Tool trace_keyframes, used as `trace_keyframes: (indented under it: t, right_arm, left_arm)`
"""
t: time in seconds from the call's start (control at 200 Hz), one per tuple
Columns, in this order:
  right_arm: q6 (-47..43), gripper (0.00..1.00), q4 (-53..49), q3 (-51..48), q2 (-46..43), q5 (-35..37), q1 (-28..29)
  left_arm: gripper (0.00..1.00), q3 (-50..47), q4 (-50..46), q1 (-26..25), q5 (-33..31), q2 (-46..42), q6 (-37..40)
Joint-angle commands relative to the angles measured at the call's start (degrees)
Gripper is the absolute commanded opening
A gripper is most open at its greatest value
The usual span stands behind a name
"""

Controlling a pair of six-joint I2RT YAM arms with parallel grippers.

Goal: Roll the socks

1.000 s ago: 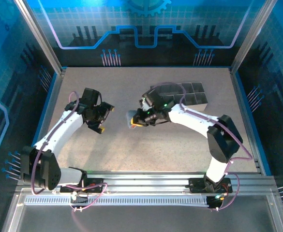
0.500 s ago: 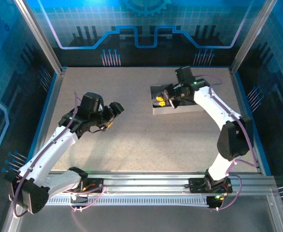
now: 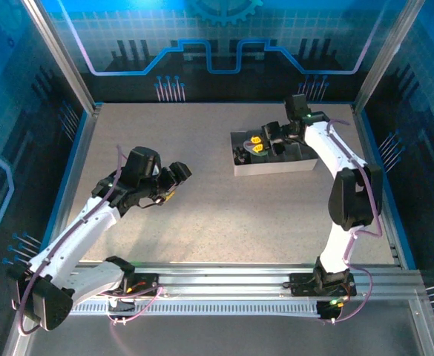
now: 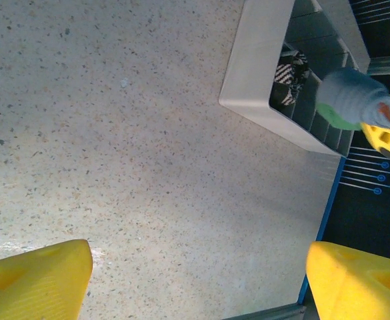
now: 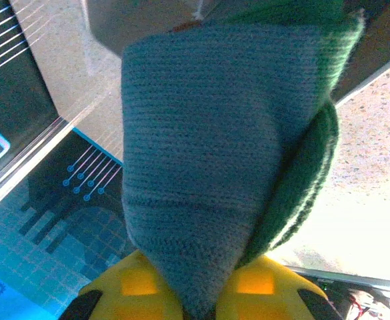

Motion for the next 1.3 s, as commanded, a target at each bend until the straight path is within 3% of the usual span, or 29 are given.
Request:
trace_keyframes:
  t: [0.0,0.79,1.296]
  right_arm:
    - [2.4,0.00,1.2,-0.7,1.4,-3.9,-0.2]
    - [3.2,0.00,9.0,-7.9,4.2,-9.4,-7.3]
    - [2.9,0.00,10.3,-7.9,5.2,-10.4,-7.2]
  left_arm:
    - [0.84,0.2,2.7,-0.5,0.4,-2.1,1.7]
    - [0.83,0.0,1.4,-0.7,-0.7,-4.1,0.8]
    - [0.83,-0.2,2.0,-0.8,-0.8,-4.0,0.3]
